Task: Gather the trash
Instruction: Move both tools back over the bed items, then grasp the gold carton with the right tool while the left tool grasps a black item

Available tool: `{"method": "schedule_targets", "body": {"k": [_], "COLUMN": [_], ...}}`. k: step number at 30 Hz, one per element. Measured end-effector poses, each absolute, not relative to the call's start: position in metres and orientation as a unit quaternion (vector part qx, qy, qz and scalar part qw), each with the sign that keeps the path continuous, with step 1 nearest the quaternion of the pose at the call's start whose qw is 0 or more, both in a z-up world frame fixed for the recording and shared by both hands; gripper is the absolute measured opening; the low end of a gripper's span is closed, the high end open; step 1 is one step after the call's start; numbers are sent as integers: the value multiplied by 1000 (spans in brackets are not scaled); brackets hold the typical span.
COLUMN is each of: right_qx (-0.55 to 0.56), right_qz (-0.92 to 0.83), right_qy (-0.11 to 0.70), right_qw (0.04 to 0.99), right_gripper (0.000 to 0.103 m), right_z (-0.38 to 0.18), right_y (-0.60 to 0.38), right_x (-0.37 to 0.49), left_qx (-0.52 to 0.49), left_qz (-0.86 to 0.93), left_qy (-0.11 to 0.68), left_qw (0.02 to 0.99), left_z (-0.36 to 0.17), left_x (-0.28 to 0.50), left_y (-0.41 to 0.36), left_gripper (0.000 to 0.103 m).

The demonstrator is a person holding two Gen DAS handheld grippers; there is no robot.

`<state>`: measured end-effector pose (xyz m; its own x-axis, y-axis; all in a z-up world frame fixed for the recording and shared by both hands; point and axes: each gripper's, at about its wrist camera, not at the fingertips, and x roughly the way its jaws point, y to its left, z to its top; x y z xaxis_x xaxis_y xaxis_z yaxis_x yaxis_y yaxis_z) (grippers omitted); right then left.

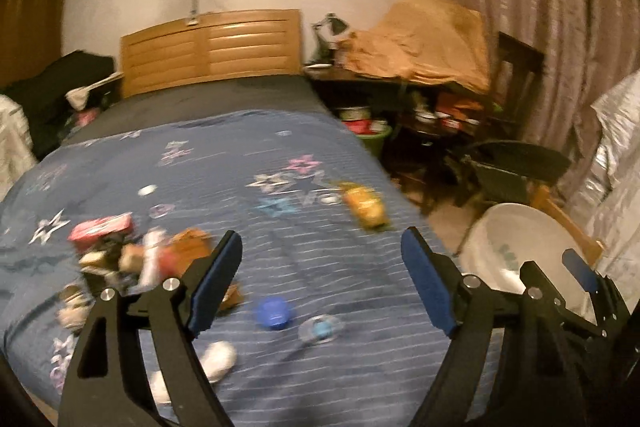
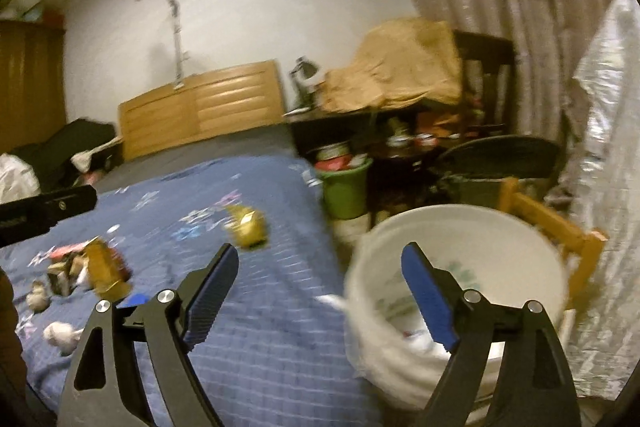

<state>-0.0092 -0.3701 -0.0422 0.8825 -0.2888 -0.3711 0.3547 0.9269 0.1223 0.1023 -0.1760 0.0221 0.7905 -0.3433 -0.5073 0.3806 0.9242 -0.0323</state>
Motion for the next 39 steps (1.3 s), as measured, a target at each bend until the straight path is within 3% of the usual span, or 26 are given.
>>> {"method": "schedule_targets", "body": {"k": [14,20,32,34,35,36,39], "right_qx": [28,-10,-20,1,15,18,13], "right_qz": [5,65,116,137,153,159,155], "right_qy": [268,304,394,414,419,418,404], "right_qw": [963,950,911,900,895,894,901], "right_gripper": [92,97,96,80,66,54,51], "right_z": [-68,-78,-108,-116,-118,-118,-111], "right_y": [-233,-193,-154,-157,-159,-156,-154], "right_x": [117,175,269,276,277,277,267], "left_qx": [-86,-114,-65,-53,-50,-55,-78], "left_qz": [-84,-80,-64,-62,-53,-57,-76], "left_qy": [333,358,399,407,409,409,390], "left_qw": [935,923,912,910,910,909,914], "left_z": [-39,-67,-99,-103,-105,-105,-95], "left_x": [157,195,244,247,247,248,239], "left_y": [17,49,46,43,43,45,53], "left_gripper": [78,78,81,63,44,38,18]}}
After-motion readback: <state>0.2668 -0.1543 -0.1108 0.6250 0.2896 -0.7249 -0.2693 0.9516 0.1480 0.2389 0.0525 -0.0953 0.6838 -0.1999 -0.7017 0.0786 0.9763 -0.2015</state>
